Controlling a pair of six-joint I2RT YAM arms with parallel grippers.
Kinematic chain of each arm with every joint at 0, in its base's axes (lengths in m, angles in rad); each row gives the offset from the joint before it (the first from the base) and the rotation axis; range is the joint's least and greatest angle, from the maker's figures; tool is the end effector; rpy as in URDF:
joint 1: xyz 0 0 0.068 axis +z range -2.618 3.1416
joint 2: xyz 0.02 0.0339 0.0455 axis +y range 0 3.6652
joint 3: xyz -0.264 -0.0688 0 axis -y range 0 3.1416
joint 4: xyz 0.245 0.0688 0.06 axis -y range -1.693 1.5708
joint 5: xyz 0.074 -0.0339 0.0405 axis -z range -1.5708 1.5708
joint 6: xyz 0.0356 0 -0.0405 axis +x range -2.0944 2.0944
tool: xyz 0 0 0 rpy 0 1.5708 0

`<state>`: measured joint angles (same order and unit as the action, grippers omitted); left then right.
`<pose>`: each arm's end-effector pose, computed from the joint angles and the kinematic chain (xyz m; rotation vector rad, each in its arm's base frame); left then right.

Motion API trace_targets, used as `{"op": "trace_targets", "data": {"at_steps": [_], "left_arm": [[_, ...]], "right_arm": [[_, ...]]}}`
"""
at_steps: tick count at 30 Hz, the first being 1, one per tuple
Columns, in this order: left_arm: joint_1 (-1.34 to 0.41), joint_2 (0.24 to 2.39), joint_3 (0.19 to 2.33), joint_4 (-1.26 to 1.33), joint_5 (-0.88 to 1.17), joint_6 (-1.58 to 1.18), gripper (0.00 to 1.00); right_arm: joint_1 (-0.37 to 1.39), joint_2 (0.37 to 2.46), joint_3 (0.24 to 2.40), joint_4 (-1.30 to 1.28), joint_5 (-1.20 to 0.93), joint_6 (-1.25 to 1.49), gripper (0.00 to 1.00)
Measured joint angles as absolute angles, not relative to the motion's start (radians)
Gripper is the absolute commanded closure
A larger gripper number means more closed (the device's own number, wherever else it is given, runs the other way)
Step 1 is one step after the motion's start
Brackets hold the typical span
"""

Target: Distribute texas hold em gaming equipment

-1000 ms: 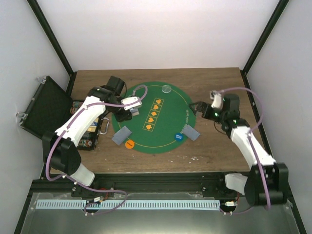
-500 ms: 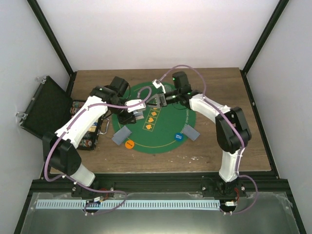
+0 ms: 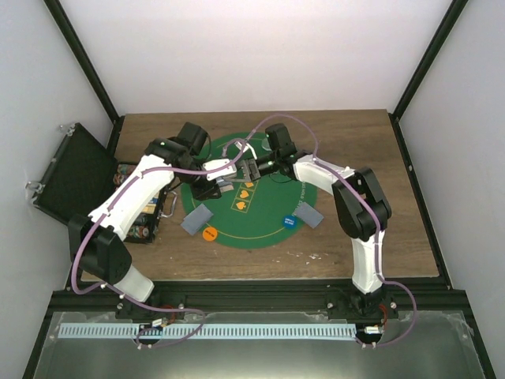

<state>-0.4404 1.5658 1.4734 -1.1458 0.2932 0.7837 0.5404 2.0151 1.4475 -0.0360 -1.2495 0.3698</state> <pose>0.2701 -0.1387 0.3125 1.6346 2.2100 -0.3210 0.3621 0.2566 0.2224 -0.9755 2.0334 1.8530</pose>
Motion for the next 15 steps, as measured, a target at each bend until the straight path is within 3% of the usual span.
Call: {"op": "trace_targets", "data": {"at_steps": [6,15], "left_arm": [[-0.439,1.566,1.473,-1.137,0.27,0.776,0.55],[-0.438,1.566,1.457,-1.108,0.223,0.774,0.55]], "right_arm": [[0.543,2.018,1.464,-0.07,-1.248,0.336,0.53],[0.543,1.998,1.491,-0.167,-1.185,0.281,0.71]]}}
